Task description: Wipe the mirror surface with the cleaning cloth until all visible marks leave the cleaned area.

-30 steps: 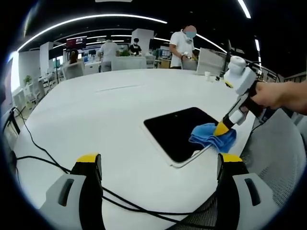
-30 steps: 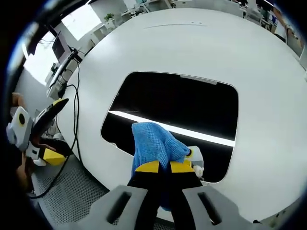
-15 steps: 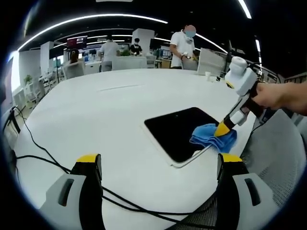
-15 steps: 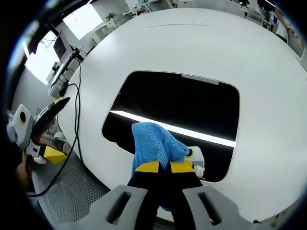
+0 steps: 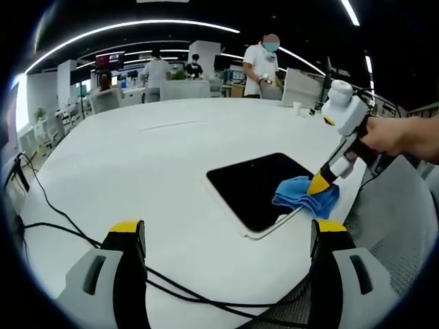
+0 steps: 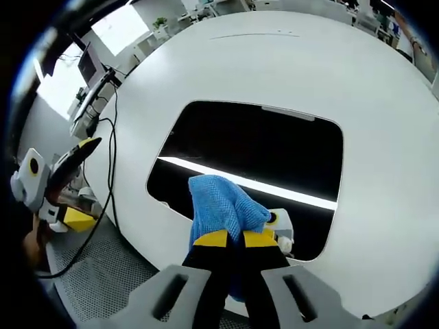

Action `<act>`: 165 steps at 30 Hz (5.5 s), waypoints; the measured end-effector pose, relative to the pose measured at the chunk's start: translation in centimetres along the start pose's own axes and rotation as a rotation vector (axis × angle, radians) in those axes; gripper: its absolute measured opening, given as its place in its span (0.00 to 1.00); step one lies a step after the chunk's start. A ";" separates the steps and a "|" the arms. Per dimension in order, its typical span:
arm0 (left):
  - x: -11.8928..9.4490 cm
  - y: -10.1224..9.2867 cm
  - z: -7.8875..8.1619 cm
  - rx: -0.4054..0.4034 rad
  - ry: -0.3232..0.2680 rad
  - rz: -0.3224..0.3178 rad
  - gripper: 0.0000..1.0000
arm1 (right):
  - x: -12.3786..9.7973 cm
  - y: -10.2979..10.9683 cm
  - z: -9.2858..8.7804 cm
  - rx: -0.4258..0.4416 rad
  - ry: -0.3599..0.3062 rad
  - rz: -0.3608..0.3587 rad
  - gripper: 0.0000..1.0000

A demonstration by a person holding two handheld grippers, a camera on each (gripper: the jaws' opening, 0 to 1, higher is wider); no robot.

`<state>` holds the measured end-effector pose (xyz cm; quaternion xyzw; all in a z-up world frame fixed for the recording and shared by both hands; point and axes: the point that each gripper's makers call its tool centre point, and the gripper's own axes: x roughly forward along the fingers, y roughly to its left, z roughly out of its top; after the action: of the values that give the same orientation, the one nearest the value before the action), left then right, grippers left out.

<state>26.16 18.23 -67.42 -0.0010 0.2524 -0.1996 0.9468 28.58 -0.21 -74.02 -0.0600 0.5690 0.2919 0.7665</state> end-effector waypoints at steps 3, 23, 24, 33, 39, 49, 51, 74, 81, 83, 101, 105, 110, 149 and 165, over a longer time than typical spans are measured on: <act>0.0 -0.1 -0.1 0.004 0.004 -0.002 0.99 | 0.0 -0.1 0.0 0.002 0.004 0.000 0.00; 0.1 -0.3 -0.1 0.006 0.011 -0.008 0.99 | -0.9 -2.3 -0.6 0.031 -0.004 -0.007 0.00; 0.1 -0.3 -0.2 0.007 0.012 -0.008 0.99 | -1.0 -2.5 -0.7 0.036 -0.006 -0.008 0.00; 0.1 -0.3 -0.2 0.007 0.015 -0.006 0.99 | -1.7 -3.7 -1.2 0.073 -0.018 -0.009 0.00; 0.1 -0.2 -0.3 0.005 0.017 -0.003 0.99 | -2.0 -4.4 -1.3 0.089 -0.020 -0.013 0.00; 0.1 -0.2 -0.3 0.004 0.017 -0.003 0.99 | -1.8 -5.9 -1.2 0.118 -0.022 -0.018 0.00; 0.1 -0.2 -0.3 0.002 0.017 -0.003 0.99 | -1.7 -5.9 -1.2 0.121 -0.020 -0.016 0.00; 0.1 -0.1 -0.3 0.005 0.018 -0.003 0.99 | -1.0 -6.6 0.9 0.135 -0.030 -0.065 0.00; 0.0 -0.1 -0.2 0.001 0.008 -0.001 0.99 | -0.6 -7.6 2.9 0.139 -0.041 -0.075 0.00; 0.0 0.0 0.0 -0.004 -0.001 0.001 0.99 | -0.5 -7.9 3.5 0.150 -0.043 -0.072 0.00; 0.1 -0.1 -0.1 0.000 0.008 0.002 0.99 | 0.8 -10.8 8.4 0.112 -0.057 -0.132 0.00; 0.2 -0.1 -0.3 -0.004 0.011 -0.002 0.99 | 0.8 -11.1 8.9 0.105 -0.054 -0.139 0.00; 0.4 0.1 -0.5 -0.009 0.016 -0.005 0.99 | 0.7 -11.1 9.5 0.090 -0.043 -0.140 0.00; -0.9 1.7 1.7 -0.032 -0.105 0.089 0.99 | -8.0 -10.8 11.1 0.107 -0.183 -0.079 0.01; -0.9 1.8 1.5 -0.013 -0.087 0.098 0.99 | -6.8 -16.0 5.3 0.178 -0.126 -0.098 0.01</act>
<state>26.86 20.04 -65.90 -0.0036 0.2120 -0.1513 0.9655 40.04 -13.72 -69.83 -0.0013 0.5396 0.2057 0.8164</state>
